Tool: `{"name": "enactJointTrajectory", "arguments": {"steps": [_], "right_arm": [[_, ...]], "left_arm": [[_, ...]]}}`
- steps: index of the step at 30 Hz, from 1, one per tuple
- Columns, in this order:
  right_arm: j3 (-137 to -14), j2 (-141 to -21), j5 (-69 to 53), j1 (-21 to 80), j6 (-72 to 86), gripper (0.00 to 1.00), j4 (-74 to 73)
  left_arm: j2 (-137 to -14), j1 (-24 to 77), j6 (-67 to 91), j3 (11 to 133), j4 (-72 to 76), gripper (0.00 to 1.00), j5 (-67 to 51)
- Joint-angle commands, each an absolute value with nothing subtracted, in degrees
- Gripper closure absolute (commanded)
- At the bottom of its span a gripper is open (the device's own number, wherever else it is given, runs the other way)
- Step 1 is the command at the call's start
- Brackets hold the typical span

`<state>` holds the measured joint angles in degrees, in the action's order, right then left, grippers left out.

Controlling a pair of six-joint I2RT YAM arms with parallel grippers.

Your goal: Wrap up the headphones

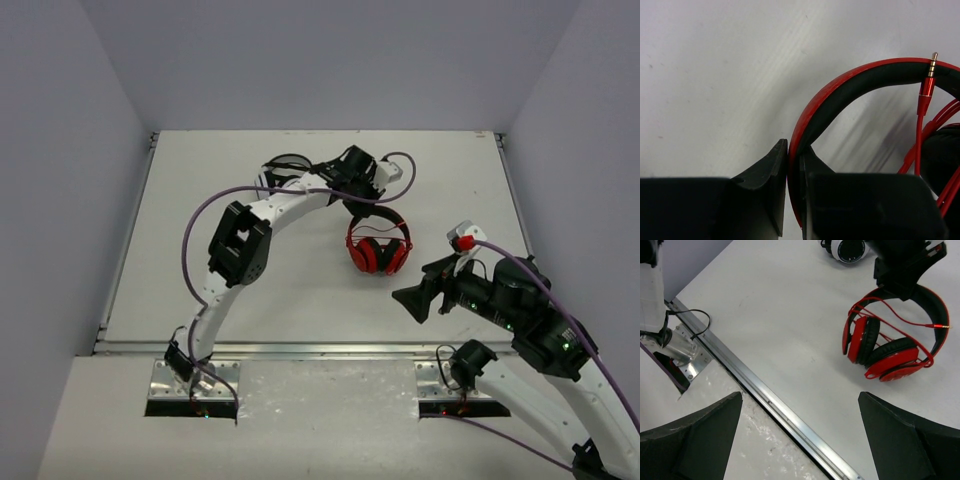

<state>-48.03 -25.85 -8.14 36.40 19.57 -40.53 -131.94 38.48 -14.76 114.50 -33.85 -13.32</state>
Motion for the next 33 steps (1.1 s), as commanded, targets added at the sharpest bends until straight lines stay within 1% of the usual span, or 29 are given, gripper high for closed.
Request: {"name": "enactJointTrajectory", "arguments": {"steps": [1,3,5,11,14,19,23,25,28,30,31,33], "right_arm": [[-46.3,-24.9,-9.3,36.2,20.5,0.01,-39.8],[-44.8,-24.2,-10.1,36.3,20.9,0.01,-39.3],[-43.3,-23.8,-10.5,36.2,21.1,0.01,-39.3],[-39.4,-23.4,-10.9,36.2,21.4,0.01,-37.9],[-37.7,-23.4,-11.4,36.3,22.2,0.01,-36.5],[-34.7,-21.8,-14.5,36.3,24.9,0.01,-34.1],[-34.0,-21.4,-15.7,36.3,26.2,0.01,-33.3],[-33.5,-21.1,-16.3,36.2,26.5,0.01,-32.4],[-32.0,-20.7,-16.6,36.2,27.2,0.01,-31.0],[-31.4,-20.7,-16.7,36.2,27.8,0.01,-30.9],[-30.8,-20.8,-17.0,36.3,27.9,0.01,-30.7],[-30.3,-20.9,-17.7,36.2,28.3,0.01,-30.7]], "left_arm": [[-136.8,34.4,-16.4,126.9,-36.4,1.00,-17.7],[-141.1,33.0,-16.1,132.9,-37.0,1.00,-20.4],[-143.2,31.4,-16.3,135.3,-36.3,0.99,-21.4],[-144.7,28.6,-16.1,135.9,-28.6,0.99,-22.9],[-148.5,27.7,-17.8,143.5,-28.7,0.96,-22.7],[-149.9,27.8,-21.5,142.6,-23.6,0.92,-21.7],[-152.6,27.8,-24.5,143.8,-20.9,0.83,-18.5],[-153.4,27.8,-25.6,143.7,-19.3,0.83,-17.1],[-154.2,27.8,-26.7,143.7,-16.1,0.79,-16.6],[-154.8,27.7,-26.8,144.0,-13.6,0.74,-16.4],[-155.3,27.8,-26.9,144.1,-12.8,0.68,-16.3],[-155.8,27.8,-27.5,144.1,-10.1,0.61,-15.7]]}}
